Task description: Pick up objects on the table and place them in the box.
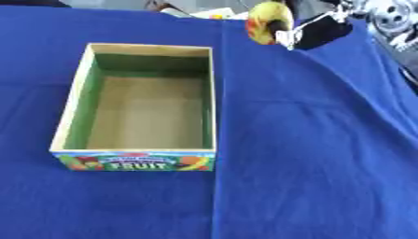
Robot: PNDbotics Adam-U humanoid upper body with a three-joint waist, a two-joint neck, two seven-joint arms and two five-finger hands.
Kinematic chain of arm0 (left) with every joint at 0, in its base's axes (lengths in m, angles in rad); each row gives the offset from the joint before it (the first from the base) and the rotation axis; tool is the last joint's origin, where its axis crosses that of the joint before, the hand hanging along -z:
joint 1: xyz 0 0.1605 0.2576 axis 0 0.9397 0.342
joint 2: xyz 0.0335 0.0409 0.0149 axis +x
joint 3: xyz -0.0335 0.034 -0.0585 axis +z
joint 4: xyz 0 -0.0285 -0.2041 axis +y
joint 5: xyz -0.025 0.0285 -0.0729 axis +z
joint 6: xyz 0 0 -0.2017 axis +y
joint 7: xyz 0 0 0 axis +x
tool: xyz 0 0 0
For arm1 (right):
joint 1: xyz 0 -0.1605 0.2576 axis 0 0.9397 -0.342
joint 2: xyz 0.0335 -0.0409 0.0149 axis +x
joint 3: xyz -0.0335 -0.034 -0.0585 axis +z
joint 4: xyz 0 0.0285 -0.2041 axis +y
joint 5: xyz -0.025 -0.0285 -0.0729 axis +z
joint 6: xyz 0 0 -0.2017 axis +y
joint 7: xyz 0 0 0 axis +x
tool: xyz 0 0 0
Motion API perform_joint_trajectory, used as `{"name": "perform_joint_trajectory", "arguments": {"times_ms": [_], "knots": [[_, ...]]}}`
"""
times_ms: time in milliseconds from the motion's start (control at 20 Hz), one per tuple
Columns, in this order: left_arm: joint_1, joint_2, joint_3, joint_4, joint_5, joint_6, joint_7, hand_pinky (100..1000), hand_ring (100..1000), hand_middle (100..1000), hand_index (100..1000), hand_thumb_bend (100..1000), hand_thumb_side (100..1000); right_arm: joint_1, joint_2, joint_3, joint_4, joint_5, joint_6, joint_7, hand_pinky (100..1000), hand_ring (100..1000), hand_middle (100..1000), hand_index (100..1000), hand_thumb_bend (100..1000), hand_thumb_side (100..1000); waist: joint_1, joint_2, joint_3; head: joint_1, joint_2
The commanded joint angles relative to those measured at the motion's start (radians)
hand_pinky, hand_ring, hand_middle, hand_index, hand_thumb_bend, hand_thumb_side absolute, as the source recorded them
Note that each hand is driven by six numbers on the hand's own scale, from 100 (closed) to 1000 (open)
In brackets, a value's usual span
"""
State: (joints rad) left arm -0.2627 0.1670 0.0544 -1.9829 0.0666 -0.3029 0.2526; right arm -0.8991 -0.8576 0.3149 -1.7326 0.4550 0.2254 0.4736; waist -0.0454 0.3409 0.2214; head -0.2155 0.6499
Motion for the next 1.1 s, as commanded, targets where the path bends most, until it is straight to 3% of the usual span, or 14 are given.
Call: {"name": "perform_joint_trajectory", "arguments": {"times_ms": [50,250,550,750,1100], "knots": [[-0.004,0.017,-0.006,-0.017,0.004,-0.002,-0.006,568,841,834,739,100,1000,-0.064,0.035,0.001,-0.013,0.007,-0.007,0.022,696,521,350,444,100,198,0.003,-0.026,0.004,-0.015,0.002],[-0.008,0.014,-0.012,-0.017,0.011,-0.003,-0.013,569,840,833,740,100,1000,-0.148,0.121,0.011,0.012,0.046,-0.020,0.046,693,511,347,443,100,198,0.006,-0.028,0.014,-0.033,0.005],[-0.010,0.008,-0.017,-0.017,0.024,-0.004,-0.018,569,839,832,740,100,1000,-0.189,0.253,0.006,0.064,0.082,-0.009,0.035,690,503,338,434,100,198,0.011,-0.033,0.032,-0.051,0.008],[-0.009,0.008,-0.015,-0.017,0.027,-0.003,-0.015,570,839,832,740,100,1000,-0.210,0.441,0.020,0.168,0.234,-0.014,0.002,688,502,336,432,100,198,0.010,-0.037,0.030,-0.051,0.010],[-0.014,0.008,-0.017,-0.017,0.036,-0.016,-0.010,565,832,827,737,100,1000,-0.194,0.589,0.040,0.299,0.399,-0.063,-0.037,682,503,343,443,100,198,0.011,-0.036,0.036,-0.056,0.013]]}}
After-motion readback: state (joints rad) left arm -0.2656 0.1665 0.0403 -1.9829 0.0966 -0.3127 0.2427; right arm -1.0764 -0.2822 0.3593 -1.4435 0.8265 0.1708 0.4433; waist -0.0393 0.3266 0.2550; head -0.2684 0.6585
